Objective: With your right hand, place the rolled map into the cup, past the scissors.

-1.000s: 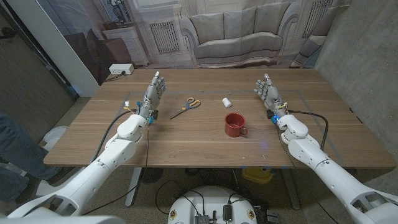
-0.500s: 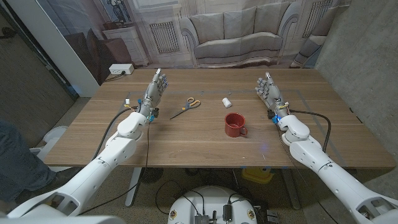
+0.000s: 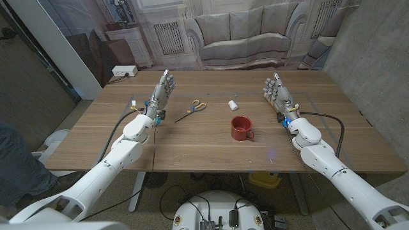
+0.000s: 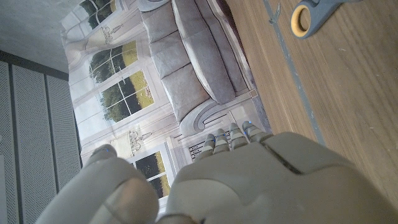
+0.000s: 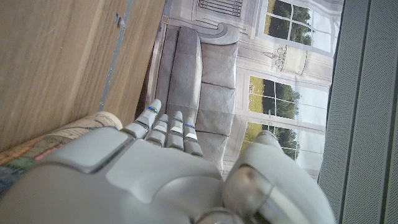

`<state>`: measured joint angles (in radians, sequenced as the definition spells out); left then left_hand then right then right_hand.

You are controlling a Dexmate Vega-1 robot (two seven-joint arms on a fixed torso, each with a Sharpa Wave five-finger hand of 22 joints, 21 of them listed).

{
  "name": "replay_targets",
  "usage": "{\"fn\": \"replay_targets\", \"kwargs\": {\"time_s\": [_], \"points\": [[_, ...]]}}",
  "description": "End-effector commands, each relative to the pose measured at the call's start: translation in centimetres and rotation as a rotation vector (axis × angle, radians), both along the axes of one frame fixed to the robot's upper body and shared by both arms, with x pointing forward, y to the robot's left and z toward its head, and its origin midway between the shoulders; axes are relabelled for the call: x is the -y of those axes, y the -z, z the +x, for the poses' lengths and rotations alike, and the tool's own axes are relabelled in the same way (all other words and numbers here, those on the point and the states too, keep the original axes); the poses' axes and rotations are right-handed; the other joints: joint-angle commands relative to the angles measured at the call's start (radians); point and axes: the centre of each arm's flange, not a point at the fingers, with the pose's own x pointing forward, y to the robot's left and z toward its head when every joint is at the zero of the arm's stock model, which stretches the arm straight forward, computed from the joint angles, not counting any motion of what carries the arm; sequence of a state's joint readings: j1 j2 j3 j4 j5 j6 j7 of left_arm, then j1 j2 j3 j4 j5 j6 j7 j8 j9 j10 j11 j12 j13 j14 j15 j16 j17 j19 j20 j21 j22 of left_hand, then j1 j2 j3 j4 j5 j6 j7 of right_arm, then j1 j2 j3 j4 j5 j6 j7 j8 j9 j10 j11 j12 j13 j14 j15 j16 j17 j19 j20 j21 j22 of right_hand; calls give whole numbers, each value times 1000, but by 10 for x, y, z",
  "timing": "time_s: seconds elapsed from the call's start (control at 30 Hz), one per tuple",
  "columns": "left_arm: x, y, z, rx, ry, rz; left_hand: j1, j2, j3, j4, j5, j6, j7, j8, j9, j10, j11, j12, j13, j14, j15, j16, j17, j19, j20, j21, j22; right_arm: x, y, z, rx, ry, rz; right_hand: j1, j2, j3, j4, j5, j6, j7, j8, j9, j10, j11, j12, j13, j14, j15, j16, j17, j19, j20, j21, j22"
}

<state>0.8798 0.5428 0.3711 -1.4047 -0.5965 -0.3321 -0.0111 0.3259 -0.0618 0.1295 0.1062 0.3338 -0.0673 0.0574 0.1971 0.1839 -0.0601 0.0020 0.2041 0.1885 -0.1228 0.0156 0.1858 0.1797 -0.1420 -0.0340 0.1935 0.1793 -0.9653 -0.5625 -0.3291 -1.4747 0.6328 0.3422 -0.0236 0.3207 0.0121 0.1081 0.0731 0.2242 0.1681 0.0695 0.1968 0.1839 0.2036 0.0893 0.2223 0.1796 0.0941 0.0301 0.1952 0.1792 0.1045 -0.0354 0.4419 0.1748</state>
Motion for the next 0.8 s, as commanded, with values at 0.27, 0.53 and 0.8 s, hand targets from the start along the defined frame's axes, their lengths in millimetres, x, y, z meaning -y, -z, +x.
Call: {"fn": "replay_targets", "kwargs": {"time_s": [0.27,0.53,0.8], "points": [[5,-5,1,9,6,17,10,6,-1,-1,5,2,-6,6,4,2,1,9,5,-2,-2,3,3,-4,-6,6,2,8,0,-24,27,51,-42,11,0,4,-9,-3,14,0,3,2,11,1,3,4,9,0,1,2,10,-14,-8,1],[7,-7,3,14,7,22,12,8,-2,-1,5,4,-6,7,4,3,1,9,5,-1,-1,3,3,-3,-7,6,2,7,-2,-28,44,35,-44,12,1,3,-11,-4,16,0,3,2,15,-1,4,4,12,0,1,2,13,-14,-11,1],[10,-11,5,21,12,35,14,9,-3,-2,5,7,-5,7,4,3,2,8,5,-1,-3,3,3,-2,-8,7,2,6,-4,-31,73,35,-41,13,1,3,-12,-5,24,-1,6,2,18,-1,4,4,14,-1,1,2,15,-13,-14,2]]}}
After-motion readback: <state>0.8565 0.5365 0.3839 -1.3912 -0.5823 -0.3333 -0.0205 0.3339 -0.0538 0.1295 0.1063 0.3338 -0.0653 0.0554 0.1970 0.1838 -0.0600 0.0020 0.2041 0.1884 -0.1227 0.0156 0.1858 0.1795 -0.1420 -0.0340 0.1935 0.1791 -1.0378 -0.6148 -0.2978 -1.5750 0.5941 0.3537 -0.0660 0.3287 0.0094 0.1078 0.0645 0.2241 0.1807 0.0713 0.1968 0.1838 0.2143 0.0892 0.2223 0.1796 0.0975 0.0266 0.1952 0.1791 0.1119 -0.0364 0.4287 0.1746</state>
